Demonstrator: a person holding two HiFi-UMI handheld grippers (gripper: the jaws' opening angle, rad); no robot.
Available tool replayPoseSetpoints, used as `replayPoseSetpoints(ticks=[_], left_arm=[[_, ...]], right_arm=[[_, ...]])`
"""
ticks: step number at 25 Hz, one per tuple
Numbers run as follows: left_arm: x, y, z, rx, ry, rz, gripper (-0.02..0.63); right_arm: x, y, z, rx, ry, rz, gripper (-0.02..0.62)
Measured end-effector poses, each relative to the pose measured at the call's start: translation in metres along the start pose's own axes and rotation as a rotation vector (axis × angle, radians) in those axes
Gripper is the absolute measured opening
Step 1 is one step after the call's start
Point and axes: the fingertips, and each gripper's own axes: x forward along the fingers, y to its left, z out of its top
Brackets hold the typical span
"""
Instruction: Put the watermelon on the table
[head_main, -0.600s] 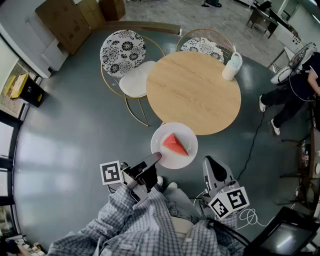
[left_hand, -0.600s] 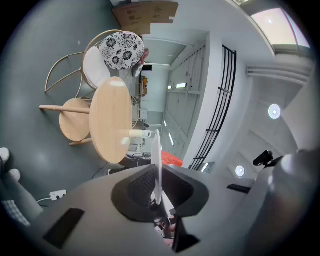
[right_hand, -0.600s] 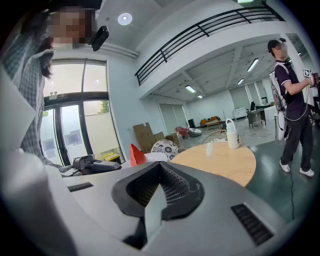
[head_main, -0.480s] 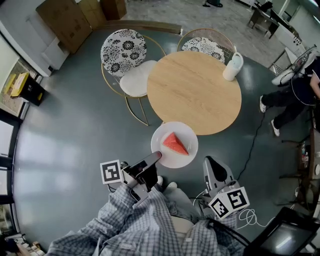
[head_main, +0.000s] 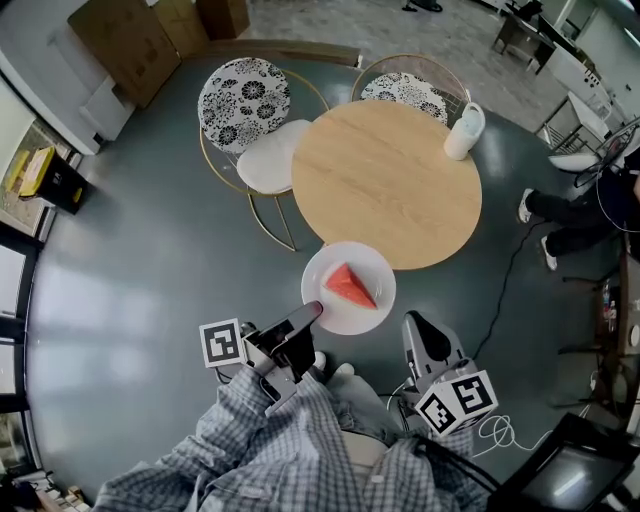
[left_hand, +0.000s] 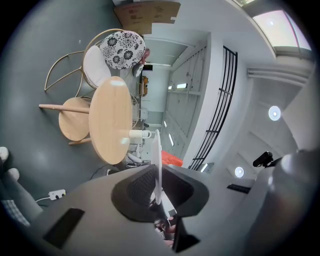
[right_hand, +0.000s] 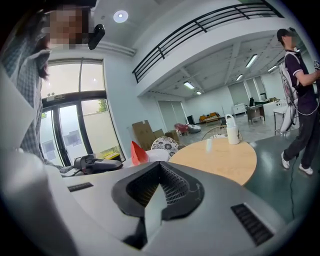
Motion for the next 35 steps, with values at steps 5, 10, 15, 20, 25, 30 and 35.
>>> replayPoseSetpoints(ticks=[5, 10, 15, 20, 25, 30, 35], left_arm=[[0.000, 0.002, 0.001, 0.001, 0.012, 0.000, 0.031], [0.002, -0.001, 0.002, 0.004, 0.036, -0.006, 0.032], [0.006, 0.002, 0.006, -0.001, 0.055, -0.020, 0.032], [0.009, 0.003, 0.002, -0.007, 0.082, -0.021, 0.032], [0.013, 0.000, 0.000, -0.002, 0.107, -0.030, 0.032], [0.011, -0.001, -0.004, 0.010, 0.131, -0.027, 0.034], [0.007, -0.003, -0.004, 0.001, 0.137, -0.035, 0.034]], right_arm=[[0.005, 0.006, -0.007, 0.095, 0.035, 0.018, 0.008], [0.005, -0.005, -0.009, 0.424, -0.036, -0.014, 0.008], [0.008, -0.003, -0.011, 0.538, -0.062, -0.003, 0.009], [0.009, 0.005, -0.015, 0.608, -0.067, 0.026, 0.077], [0.012, 0.005, -0.017, 0.632, -0.074, 0.028, 0.080], [0.014, 0.008, -0.018, 0.586, -0.073, 0.003, 0.080], [0.014, 0.013, -0.017, 0.603, -0.103, 0.022, 0.078]])
